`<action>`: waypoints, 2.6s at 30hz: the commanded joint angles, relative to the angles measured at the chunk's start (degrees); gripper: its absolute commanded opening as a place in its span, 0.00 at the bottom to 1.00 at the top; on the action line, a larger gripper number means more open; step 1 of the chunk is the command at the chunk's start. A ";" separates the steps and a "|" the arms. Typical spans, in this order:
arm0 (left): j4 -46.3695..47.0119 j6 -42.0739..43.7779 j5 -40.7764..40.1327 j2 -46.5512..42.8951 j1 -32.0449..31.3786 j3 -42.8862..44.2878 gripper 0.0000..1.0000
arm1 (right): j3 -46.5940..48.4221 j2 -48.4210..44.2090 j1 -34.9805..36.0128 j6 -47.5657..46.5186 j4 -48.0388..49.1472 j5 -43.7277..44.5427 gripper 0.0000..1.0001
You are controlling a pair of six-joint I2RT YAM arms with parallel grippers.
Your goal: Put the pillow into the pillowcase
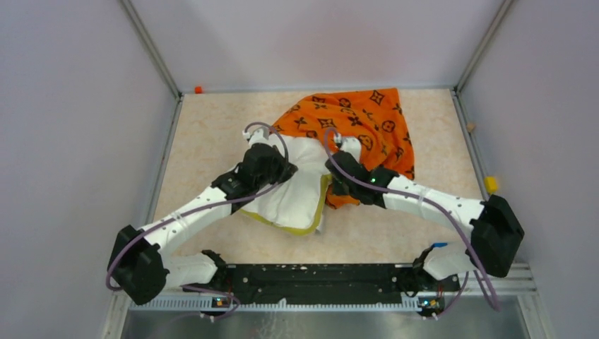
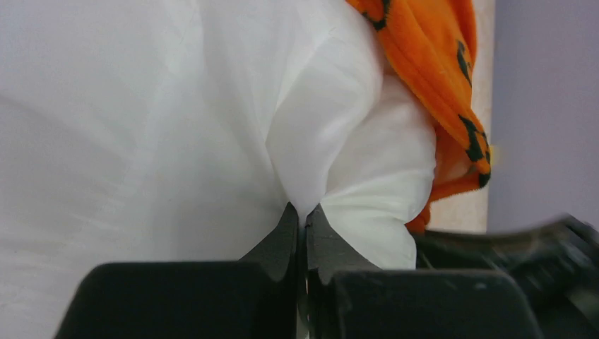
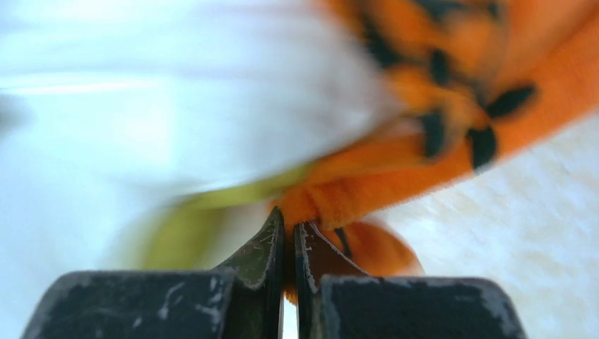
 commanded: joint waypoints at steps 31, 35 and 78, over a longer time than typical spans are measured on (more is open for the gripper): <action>-4.21 2.29 0.12 -13.09 -3.06 -9.99 0.76 | 37.72 16.90 1.52 -24.76 -2.15 2.26 0.73; -14.91 5.33 -2.59 -16.19 3.86 -5.08 0.94 | 47.89 28.45 -1.76 -30.28 1.16 1.73 0.73; 5.91 5.21 1.98 10.62 17.52 4.27 0.00 | 55.49 38.82 1.38 -15.36 3.00 -17.36 0.00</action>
